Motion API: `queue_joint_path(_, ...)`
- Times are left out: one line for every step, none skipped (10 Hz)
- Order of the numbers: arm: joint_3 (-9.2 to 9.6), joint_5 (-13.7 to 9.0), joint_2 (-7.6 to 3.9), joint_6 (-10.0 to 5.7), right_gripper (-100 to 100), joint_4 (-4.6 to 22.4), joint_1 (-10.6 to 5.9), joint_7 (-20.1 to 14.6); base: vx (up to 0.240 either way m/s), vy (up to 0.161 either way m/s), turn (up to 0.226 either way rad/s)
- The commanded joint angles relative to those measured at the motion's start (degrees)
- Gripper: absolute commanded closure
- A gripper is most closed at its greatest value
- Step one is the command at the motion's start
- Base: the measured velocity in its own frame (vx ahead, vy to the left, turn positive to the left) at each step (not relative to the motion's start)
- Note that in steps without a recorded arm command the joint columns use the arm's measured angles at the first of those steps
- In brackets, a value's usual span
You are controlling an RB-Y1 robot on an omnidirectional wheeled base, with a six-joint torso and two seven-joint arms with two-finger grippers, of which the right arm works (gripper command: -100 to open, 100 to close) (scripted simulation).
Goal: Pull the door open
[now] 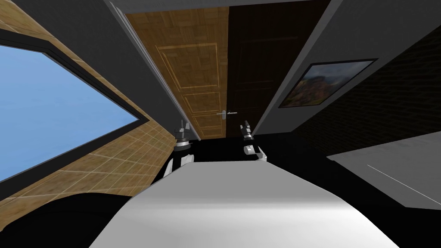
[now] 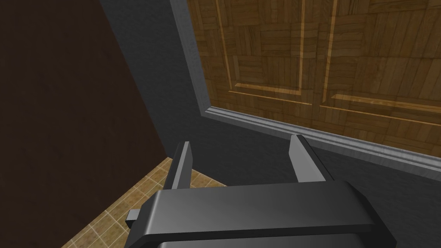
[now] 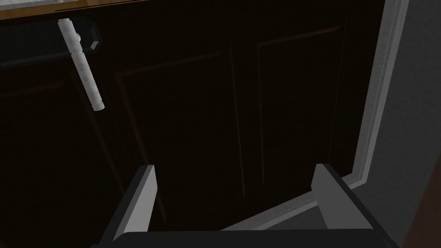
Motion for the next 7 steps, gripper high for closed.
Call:
queue_joint_path(0.16,-0.71,-0.59,0.71,-100,1.97,-1.25,0.32,0.101,0.028,0.016)
queue_joint_path(0.29,-1.12,-0.95,0.92,-100,3.33,-2.02,0.48,0.084,0.02,0.009)
queue_joint_path(0.42,-1.53,-1.3,1.13,-100,4.68,-2.78,0.63,0.091,0.013,0.011)
queue_joint_path(0.55,-1.93,-1.65,1.33,-100,6.02,-3.54,0.78,0.096,0.013,0.014)
queue_joint_path(0.67,-2.34,-2.01,1.54,-100,7.37,-4.3,0.93,0.107,0.023,0.013)
queue_joint_path(0.8,-2.75,-2.36,1.75,-100,8.72,-5.06,1.09,0.113,0.021,0.01)
queue_joint_path(0.92,-3.14,-2.69,1.95,-100,10.0,-5.78,1.23,0.104,0.027,0.013)
